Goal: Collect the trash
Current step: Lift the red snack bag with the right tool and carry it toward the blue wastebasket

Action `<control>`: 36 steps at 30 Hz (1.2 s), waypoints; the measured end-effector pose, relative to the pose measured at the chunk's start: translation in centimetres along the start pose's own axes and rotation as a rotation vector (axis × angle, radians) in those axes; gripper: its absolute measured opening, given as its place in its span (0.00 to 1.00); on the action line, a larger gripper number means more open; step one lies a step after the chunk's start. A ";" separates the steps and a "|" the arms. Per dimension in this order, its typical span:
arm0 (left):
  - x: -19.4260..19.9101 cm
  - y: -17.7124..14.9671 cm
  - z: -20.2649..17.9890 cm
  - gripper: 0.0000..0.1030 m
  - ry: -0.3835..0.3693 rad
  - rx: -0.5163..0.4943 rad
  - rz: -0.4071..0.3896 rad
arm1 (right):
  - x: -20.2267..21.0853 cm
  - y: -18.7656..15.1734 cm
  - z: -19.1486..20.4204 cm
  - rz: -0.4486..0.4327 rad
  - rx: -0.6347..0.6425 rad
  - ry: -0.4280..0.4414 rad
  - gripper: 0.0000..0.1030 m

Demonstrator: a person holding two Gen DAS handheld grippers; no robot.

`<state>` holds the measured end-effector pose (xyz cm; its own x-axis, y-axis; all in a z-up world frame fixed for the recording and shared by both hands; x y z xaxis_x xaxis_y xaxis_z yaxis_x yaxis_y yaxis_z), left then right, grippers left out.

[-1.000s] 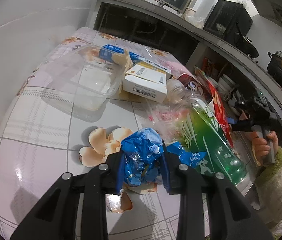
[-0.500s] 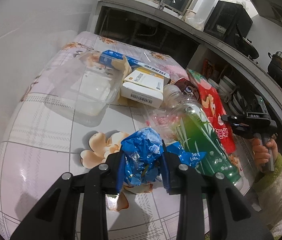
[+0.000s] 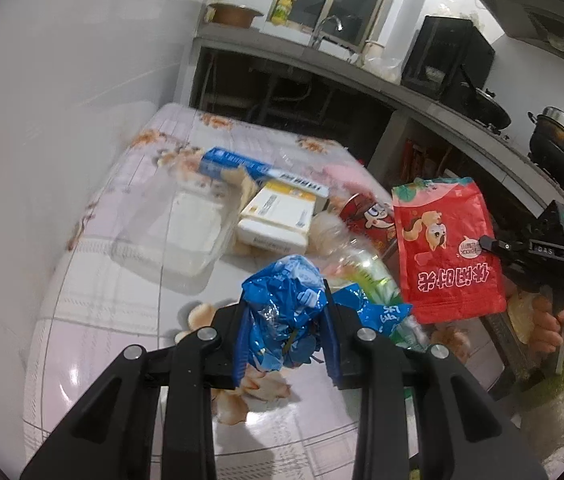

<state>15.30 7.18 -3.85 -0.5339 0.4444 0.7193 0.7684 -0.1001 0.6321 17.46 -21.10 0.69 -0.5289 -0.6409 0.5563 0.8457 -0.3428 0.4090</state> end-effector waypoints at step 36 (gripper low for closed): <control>1.4 1.6 -8.1 0.28 -0.089 -0.145 -0.070 | -1.1 -9.6 6.2 -0.090 0.774 -1.102 0.00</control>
<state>12.96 0.46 0.47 -0.5458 0.5310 0.6482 0.6680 -0.1912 0.7192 9.55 -12.85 0.61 -0.6710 0.3690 0.6431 0.7413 0.3527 0.5711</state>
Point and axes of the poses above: each gripper's, at about its wrist camera, not at the fingertips, and x roughly against the way its jaws point, z to its left, y to its top, the point moved 8 cm from there along -x, roughly the way its jaws point, and after that the axes turned 10 degrees about z, right-handed, at the moved point
